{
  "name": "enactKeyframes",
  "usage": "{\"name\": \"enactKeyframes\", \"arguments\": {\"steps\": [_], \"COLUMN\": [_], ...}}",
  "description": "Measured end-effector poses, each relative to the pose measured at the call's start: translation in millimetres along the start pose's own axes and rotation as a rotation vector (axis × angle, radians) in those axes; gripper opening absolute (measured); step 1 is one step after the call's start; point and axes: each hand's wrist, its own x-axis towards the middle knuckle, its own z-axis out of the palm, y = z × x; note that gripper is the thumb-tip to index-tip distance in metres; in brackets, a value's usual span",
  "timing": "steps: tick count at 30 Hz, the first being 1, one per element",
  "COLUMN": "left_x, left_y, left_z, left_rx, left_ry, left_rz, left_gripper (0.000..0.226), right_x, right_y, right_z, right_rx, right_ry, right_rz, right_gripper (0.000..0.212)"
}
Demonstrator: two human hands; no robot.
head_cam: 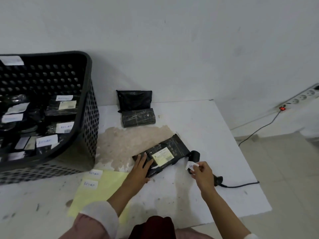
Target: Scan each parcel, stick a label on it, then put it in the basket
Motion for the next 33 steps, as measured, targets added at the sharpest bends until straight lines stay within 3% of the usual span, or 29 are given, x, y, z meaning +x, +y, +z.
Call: {"name": "enactKeyframes", "arguments": {"steps": [7, 9, 13, 17, 21, 25, 33], "left_x": [-3.4, -6.0, -12.3, -10.5, -8.7, -3.5, 20.9], "left_y": [-7.9, -3.1, 36.0, 73.1, 76.0, 61.1, 51.8], "left_z": [-14.8, -19.8, -24.5, -9.4, 1.3, -2.8, -9.1], "left_rx": [-0.033, -0.096, -0.484, -0.886, -1.132, -1.128, -0.945], "left_ry": [0.025, 0.083, 0.336, 0.221, 0.355, 0.437, 0.512], "left_rz": [-0.013, -0.016, -0.123, -0.279, -0.453, -0.501, -0.468], "left_gripper": [0.074, 0.062, 0.042, 0.047, 0.019, 0.007, 0.007], "right_x": [16.8, 20.7, 20.4, 10.0, 13.1, 24.2, 43.1], "right_y": [-17.1, -20.6, -24.0, -14.7, -5.5, -5.7, -17.1], "right_z": [15.0, 17.5, 28.9, 42.4, 47.9, 53.2, 70.2], "right_rx": [-0.207, -0.243, -0.306, -0.348, -0.361, -0.353, -0.477], "right_ry": [-0.193, -0.238, -0.392, -0.572, -0.593, -0.534, -0.458], "right_rz": [-0.17, -0.219, -0.31, -0.359, -0.345, -0.296, -0.451], "right_gripper": [0.01, 0.008, 0.004, 0.011, 0.019, 0.02, 0.009]}}
